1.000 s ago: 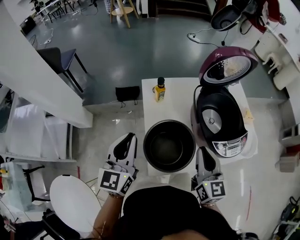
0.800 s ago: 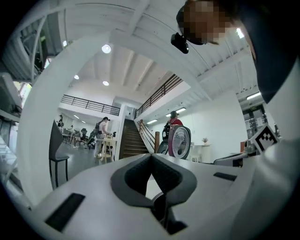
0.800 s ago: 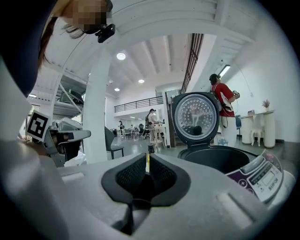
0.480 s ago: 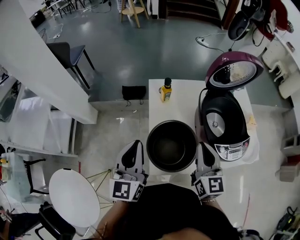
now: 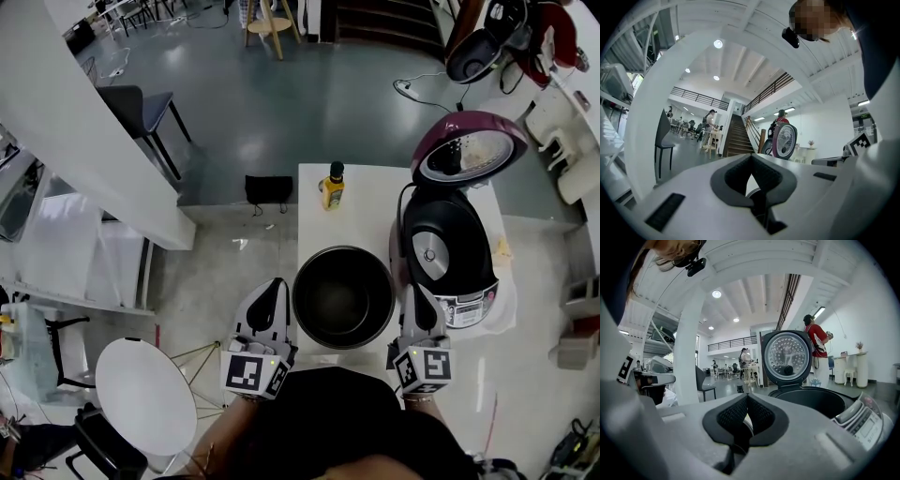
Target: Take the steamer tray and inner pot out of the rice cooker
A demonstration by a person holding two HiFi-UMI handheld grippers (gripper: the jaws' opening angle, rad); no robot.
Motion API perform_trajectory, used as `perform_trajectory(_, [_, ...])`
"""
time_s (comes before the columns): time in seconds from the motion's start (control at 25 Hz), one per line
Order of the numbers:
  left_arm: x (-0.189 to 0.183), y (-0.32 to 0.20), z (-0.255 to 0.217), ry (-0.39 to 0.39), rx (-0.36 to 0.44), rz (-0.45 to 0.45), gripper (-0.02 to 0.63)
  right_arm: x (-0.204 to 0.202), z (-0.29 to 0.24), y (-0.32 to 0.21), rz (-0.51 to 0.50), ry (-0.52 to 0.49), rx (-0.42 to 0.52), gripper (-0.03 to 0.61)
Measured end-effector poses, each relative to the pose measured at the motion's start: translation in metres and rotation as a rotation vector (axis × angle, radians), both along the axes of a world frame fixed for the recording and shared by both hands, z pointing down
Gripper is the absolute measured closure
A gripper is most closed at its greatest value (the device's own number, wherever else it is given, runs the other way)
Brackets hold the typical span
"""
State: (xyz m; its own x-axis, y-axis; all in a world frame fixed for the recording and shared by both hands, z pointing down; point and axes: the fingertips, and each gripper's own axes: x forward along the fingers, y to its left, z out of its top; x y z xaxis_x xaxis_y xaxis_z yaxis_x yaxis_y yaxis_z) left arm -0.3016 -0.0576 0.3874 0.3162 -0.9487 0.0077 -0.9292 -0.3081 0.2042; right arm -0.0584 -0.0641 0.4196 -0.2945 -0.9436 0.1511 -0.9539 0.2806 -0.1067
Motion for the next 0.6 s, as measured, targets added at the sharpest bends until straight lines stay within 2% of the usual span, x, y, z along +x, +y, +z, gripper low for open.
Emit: perform_trajectory(0.6, [-0.007, -0.005, 0.008, -0.013, -0.034, -0.015, 0.611, 0.013, 0.000, 0.003, 0.027, 0.017, -0.001, 0.574])
